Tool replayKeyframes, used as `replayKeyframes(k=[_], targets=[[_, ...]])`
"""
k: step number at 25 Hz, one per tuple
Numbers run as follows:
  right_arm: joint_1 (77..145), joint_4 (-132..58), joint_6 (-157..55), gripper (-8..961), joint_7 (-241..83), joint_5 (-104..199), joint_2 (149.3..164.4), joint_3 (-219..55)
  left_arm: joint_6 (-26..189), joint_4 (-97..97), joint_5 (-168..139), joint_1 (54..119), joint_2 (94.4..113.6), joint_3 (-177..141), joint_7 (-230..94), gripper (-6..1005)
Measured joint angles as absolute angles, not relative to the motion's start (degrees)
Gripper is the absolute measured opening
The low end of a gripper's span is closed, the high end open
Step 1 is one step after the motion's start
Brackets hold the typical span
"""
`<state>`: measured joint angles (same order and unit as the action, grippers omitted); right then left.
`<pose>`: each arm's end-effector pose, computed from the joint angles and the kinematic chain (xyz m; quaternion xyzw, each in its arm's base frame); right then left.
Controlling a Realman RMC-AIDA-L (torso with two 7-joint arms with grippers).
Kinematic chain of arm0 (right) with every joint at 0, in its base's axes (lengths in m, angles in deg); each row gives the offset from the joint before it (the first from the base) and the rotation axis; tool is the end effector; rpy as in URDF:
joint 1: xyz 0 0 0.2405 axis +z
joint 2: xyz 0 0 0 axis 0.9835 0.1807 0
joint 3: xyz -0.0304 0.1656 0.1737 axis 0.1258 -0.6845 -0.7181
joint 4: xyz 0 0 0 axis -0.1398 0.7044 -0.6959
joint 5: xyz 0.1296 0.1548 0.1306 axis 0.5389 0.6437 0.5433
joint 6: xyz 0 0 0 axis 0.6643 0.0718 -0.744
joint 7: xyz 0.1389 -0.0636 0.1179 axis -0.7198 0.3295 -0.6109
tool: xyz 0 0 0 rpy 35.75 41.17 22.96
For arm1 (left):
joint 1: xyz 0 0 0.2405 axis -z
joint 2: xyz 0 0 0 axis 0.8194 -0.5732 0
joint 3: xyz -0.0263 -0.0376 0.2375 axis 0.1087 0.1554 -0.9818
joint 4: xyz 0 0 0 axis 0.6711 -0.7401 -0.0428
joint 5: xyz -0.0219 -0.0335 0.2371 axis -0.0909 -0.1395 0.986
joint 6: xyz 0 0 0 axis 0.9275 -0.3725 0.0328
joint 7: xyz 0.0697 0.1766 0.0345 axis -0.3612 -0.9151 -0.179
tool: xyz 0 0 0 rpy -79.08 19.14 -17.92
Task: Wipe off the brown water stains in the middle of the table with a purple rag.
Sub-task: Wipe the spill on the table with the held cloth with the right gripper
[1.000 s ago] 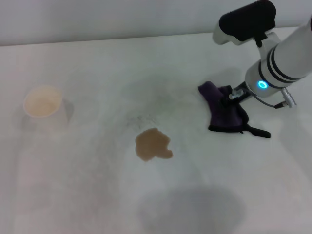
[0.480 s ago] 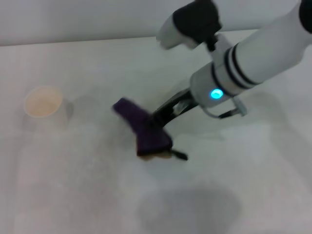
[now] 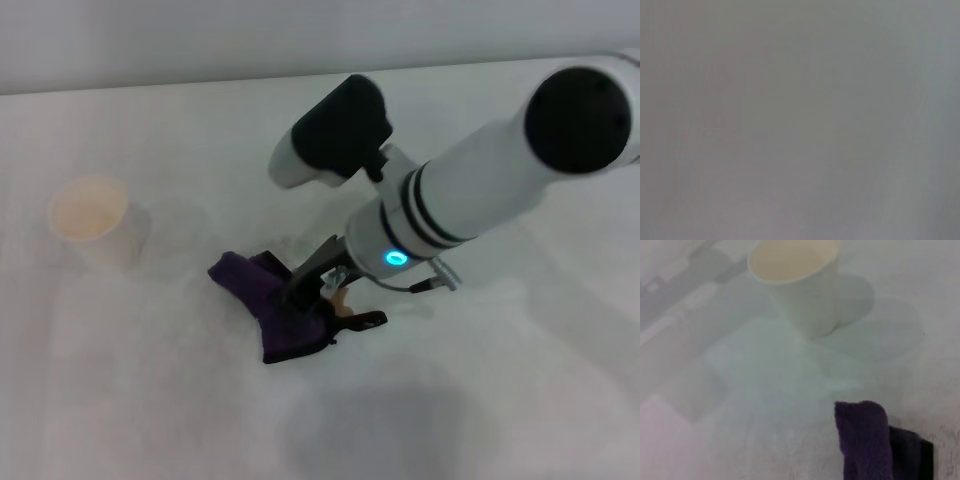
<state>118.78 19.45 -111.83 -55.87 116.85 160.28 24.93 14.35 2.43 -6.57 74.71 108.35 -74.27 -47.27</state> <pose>0.1495 0.3674 -0.1799 -0.9321 0.3262 -0.0799 0.1353 -0.3924 0.3307 0.0015 -0.6400 -0.3056 -0.3168 0.6297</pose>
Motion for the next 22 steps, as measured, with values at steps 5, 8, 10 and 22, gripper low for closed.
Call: replayKeyframes(k=[5, 8, 10, 22], targets=[[120.1, 18.9, -108.3, 103, -56.2, 116.9, 160.3, 28.7, 14.4, 1.8, -6.5, 75.4, 108.33, -74.3, -47.2, 874], [120.7, 17.5, -107.4, 103, -56.7, 117.0, 160.29, 28.9, 14.4, 1.8, -6.5, 75.8, 108.33, -74.3, -47.2, 874], [121.2, 15.8, -107.0, 103, -57.0, 116.9, 160.29, 28.6, 14.4, 1.8, -6.6, 75.8, 108.33, -74.3, -47.2, 874], [121.5, 9.8, -109.1, 104, -56.8, 109.7, 159.75, 18.6, 14.0, 0.4, -7.1, 75.5, 108.07, -74.0, -47.4, 873]])
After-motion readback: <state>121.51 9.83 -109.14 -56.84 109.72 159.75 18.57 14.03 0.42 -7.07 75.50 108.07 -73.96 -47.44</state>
